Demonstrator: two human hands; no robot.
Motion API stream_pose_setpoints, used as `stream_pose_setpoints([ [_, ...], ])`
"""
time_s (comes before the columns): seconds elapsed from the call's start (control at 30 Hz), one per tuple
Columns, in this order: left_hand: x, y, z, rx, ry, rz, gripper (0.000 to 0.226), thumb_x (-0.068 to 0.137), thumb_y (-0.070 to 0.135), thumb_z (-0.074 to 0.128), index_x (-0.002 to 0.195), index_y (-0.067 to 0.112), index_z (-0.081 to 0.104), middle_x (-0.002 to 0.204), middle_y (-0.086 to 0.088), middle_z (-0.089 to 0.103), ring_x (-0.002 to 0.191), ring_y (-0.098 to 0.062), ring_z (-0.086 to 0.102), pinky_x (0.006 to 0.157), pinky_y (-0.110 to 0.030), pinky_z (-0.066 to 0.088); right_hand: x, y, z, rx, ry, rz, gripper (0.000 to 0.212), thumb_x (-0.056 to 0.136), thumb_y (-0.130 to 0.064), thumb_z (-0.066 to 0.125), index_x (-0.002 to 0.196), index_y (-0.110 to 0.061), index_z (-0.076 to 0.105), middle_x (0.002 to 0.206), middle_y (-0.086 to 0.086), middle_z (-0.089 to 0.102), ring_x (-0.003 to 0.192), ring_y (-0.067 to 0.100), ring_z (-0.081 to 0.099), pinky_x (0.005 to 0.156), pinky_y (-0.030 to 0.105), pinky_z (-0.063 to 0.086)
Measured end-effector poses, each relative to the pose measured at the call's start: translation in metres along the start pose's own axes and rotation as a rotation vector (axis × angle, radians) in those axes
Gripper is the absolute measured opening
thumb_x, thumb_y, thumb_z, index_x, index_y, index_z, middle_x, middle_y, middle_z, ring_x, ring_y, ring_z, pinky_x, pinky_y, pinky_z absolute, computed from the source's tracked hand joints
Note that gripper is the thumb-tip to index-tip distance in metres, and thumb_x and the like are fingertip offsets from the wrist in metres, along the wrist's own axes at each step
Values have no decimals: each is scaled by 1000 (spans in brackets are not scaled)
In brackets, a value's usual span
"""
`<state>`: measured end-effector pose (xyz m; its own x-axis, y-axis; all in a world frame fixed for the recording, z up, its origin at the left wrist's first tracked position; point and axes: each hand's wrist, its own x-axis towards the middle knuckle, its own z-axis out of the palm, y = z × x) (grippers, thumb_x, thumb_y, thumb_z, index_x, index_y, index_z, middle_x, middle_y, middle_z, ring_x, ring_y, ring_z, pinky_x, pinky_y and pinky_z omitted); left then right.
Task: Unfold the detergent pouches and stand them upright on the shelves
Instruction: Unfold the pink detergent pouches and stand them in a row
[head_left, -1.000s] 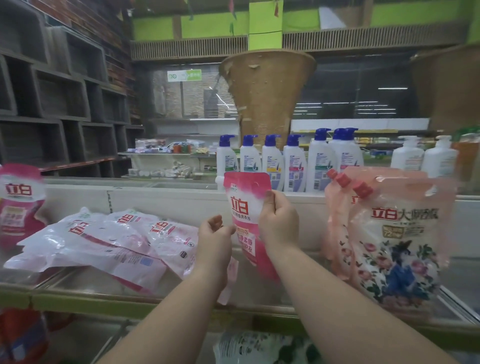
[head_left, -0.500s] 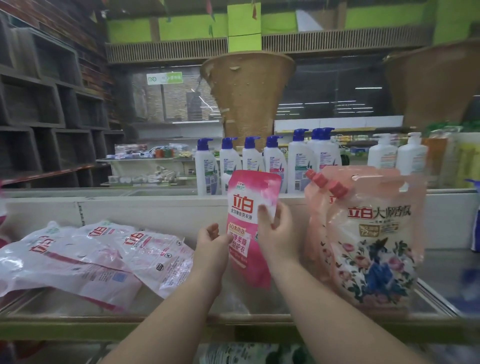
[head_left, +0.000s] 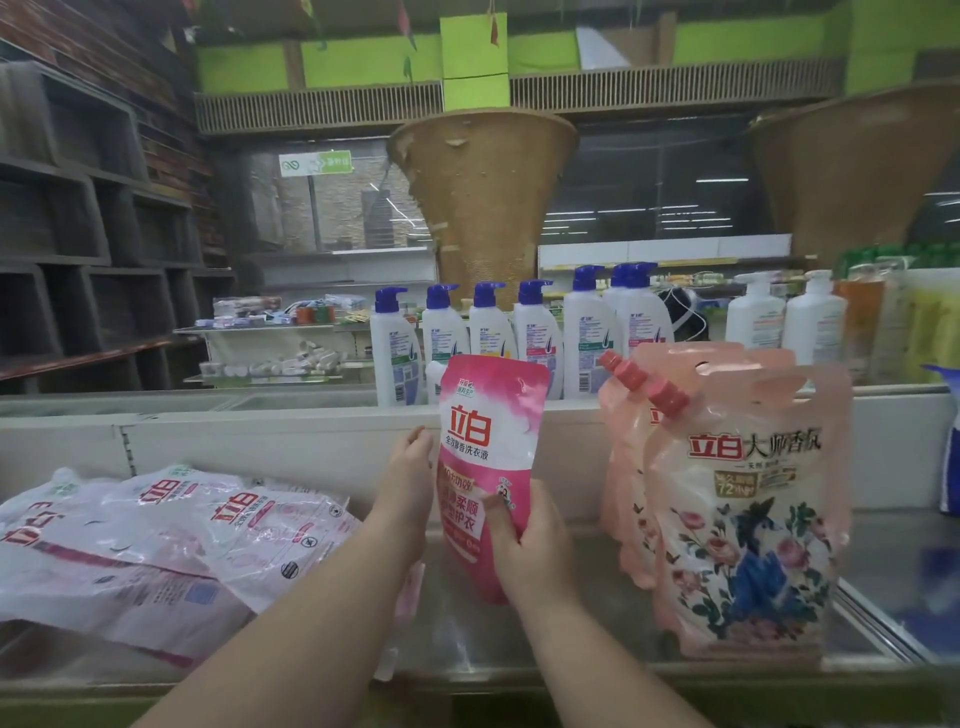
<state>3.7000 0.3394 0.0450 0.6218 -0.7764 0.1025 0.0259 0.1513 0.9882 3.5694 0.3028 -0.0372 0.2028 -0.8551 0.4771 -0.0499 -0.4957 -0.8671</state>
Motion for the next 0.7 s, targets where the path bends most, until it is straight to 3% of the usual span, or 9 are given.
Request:
stream_pose_setpoints([
  [0.07, 5, 2, -1, -24, -13, 11, 46, 111, 38, 37, 155, 24, 42, 142, -1, 54, 134, -24, 49, 110, -45, 37, 1, 3, -1, 10, -10, 3, 25, 91, -74, 55, 102, -52, 55, 110, -23, 68, 100, 1, 67, 84, 35, 60],
  [0.2, 12, 6, -3, -58, -9, 50, 43, 110, 41, 36, 147, 23, 51, 138, 3, 59, 131, -22, 51, 110, -44, 36, 3, 4, -3, 61, -16, 55, 27, 91, -75, 55, 102, -51, 59, 107, -23, 72, 99, 4, 70, 86, 40, 63],
  [0.3, 12, 9, 1, -80, -33, 46, 34, 111, 44, 33, 118, 28, 62, 117, 11, 66, 127, -20, 55, 109, -43, 36, 5, 3, -6, 130, -10, 108, 28, 90, -74, 58, 102, -48, 63, 105, -21, 75, 100, 8, 72, 86, 43, 64],
  [0.4, 9, 9, 6, -89, -96, 2, 45, 110, 50, 30, 108, 28, 69, 110, 7, 76, 118, -19, 63, 96, -38, 44, 5, 2, -9, 169, -6, 138, 30, 89, -73, 61, 104, -48, 65, 106, -19, 77, 100, 9, 74, 87, 44, 64],
  [0.53, 7, 10, 11, -94, -114, -6, 52, 111, 46, 30, 99, 20, 73, 92, 2, 82, 90, -15, 73, 75, -31, 49, 5, 1, -10, 186, -20, 147, 32, 89, -73, 61, 105, -46, 67, 104, -20, 78, 98, 7, 74, 86, 41, 64],
  [0.63, 3, 14, 13, -83, -129, -11, 55, 110, 51, 33, 110, 16, 76, 101, -6, 81, 86, -18, 79, 80, -36, 53, 6, 1, -10, 198, -13, 164, 35, 88, -75, 60, 106, -46, 66, 104, -19, 78, 98, 9, 75, 85, 41, 64],
  [0.7, 4, 11, 11, -97, -134, -26, 58, 101, 62, 44, 127, 18, 71, 111, -6, 80, 96, -22, 79, 92, -44, 54, 8, 0, -12, 205, 8, 191, 39, 89, -74, 59, 110, -42, 66, 106, -15, 78, 97, 11, 76, 83, 42, 65],
])
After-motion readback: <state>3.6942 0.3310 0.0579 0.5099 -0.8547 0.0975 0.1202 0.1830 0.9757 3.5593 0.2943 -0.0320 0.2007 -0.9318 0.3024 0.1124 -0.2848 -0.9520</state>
